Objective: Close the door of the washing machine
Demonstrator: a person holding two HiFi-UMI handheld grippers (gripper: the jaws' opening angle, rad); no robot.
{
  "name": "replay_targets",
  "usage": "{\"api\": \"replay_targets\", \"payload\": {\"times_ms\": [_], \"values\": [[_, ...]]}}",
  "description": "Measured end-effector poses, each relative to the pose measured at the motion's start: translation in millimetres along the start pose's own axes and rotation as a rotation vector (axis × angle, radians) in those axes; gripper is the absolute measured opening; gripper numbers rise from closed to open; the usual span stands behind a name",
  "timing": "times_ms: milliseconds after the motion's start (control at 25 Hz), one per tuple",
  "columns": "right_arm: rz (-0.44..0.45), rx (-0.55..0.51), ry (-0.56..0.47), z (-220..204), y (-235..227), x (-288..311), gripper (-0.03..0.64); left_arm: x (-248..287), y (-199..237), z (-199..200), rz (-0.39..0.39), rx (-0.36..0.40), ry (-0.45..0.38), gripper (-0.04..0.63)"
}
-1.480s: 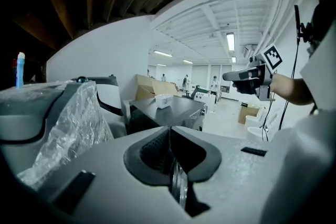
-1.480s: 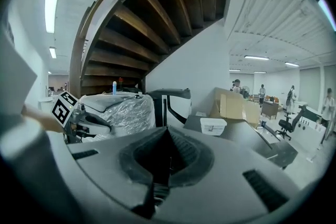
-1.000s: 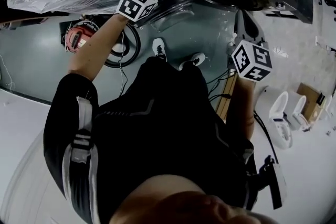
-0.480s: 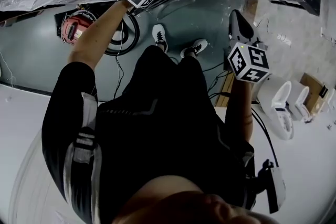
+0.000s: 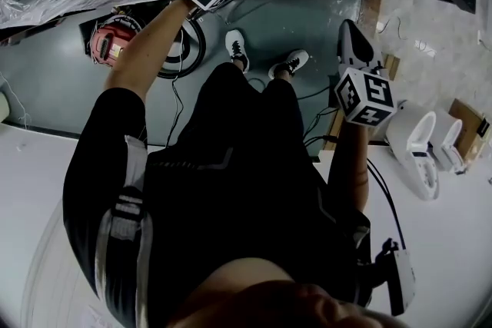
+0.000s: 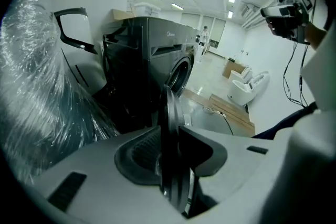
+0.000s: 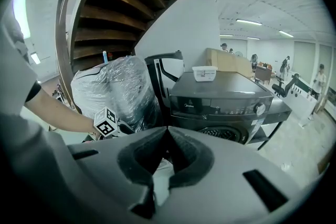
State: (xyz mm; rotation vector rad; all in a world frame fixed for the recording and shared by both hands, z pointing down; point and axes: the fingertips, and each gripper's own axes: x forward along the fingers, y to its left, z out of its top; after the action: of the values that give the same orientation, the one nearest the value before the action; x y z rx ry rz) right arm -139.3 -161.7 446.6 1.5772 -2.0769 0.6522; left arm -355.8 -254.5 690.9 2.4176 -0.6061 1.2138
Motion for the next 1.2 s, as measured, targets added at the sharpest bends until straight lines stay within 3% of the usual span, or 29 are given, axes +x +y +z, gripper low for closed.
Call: {"api": "replay_targets", "payload": {"times_ms": [360,760,1200], "values": [[-0.017,0.024,0.004,-11,-14,-6,0.005,7,-3,-4,0.025,0.029,0.037,0.098],[-0.015,0.036,-0.012,-9,-31,-16,0.005,10,-19,-6,0.055,-0.027,0.050,0.098],[0.005,0.072,-0.031,-19,-63,-35,0.005,19,-53,-3,0.085,-0.156,0.050,0.098]]}}
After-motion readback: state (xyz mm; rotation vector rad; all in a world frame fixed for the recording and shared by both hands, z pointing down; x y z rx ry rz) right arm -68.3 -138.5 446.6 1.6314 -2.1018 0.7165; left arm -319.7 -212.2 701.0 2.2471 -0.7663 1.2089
